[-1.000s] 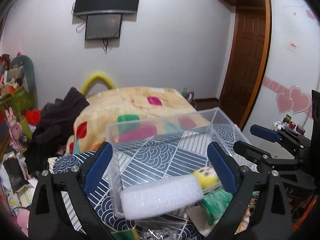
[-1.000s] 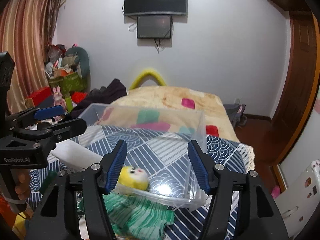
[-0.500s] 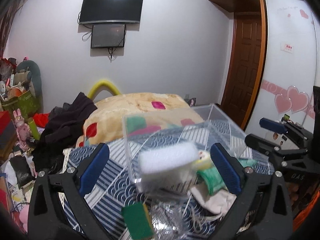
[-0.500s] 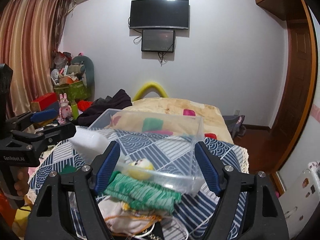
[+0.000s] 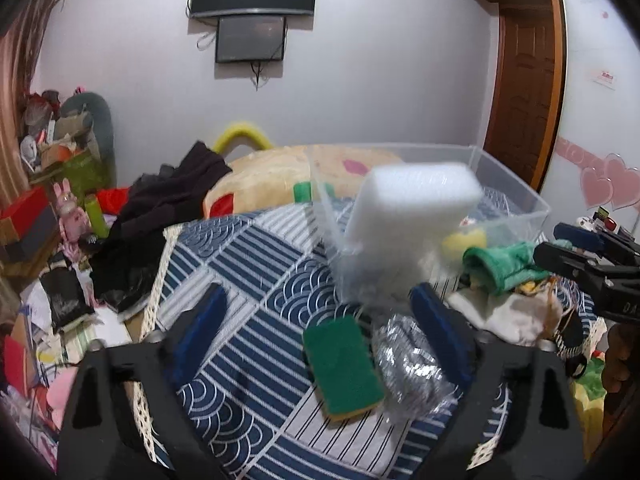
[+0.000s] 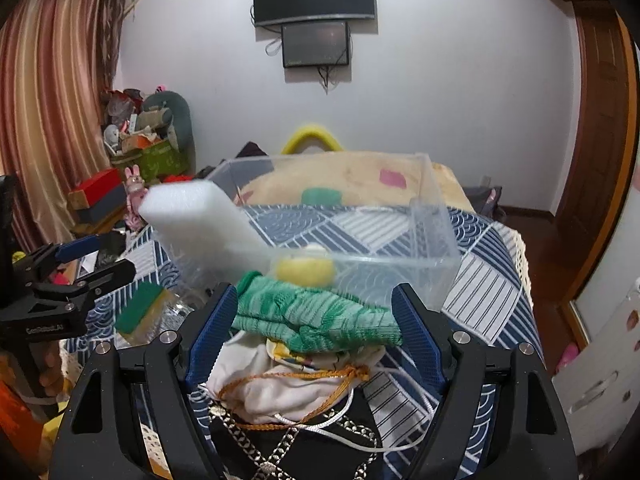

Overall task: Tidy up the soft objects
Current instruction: 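Grasp the green knitted glove with the right tool while the left tool grasps the green-yellow sponge, then place the glove into the clear box with the right tool while the left tool places the sponge in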

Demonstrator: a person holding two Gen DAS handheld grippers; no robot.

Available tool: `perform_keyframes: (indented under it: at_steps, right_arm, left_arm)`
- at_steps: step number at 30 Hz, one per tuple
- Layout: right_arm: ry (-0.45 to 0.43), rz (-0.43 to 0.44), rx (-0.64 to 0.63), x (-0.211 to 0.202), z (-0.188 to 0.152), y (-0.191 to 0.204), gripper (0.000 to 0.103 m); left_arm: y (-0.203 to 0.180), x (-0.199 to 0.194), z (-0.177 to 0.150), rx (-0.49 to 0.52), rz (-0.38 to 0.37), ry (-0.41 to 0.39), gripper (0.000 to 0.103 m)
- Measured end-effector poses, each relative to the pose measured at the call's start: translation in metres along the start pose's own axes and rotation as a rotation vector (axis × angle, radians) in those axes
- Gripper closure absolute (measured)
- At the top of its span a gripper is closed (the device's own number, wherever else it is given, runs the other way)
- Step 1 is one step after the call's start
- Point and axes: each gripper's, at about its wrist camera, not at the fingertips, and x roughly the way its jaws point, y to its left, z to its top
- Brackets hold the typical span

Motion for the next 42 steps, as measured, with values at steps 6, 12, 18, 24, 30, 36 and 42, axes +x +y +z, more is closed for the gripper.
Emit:
perform_keyframes:
  at_steps: [6, 12, 18, 24, 30, 36, 42]
  right_arm:
    - [0.023, -0.040, -0.009, 0.007, -0.003, 0.006, 0.020]
    - [0.049, -0.055, 0.011, 0.012, -0.011, -0.002, 0.031]
    - [0.060, -0.024, 0.021, 0.007, -0.016, -0.009, 0.067]
    - [0.030, -0.020, 0.013, -0.005, -0.016, -0.011, 0.084]
    - [-0.007, -0.014, 0.011, -0.017, -0.011, -0.011, 0.089]
    - [-0.060, -0.010, 0.034, -0.033, -0.005, -0.017, 0.091]
    - [-0.115, -0.014, 0.057, -0.046, 0.003, -0.023, 0.093]
  left_arm:
    - [0.008, 0.009, -0.012, -0.027, -0.039, 0.052, 0.030]
    - [0.012, 0.015, -0.025, -0.040, -0.037, 0.090, 0.041]
    - [0.015, 0.021, -0.030, -0.079, -0.085, 0.126, 0.044]
    - [0.000, 0.022, -0.031, -0.038, -0.091, 0.125, 0.054]
    - [-0.005, 0.024, -0.032, -0.035, -0.134, 0.127, 0.066]
    - [-0.005, 0.007, -0.025, -0.037, -0.117, 0.075, 0.066]
    - [-0.003, -0.024, -0.003, -0.051, -0.115, -0.026, 0.066]
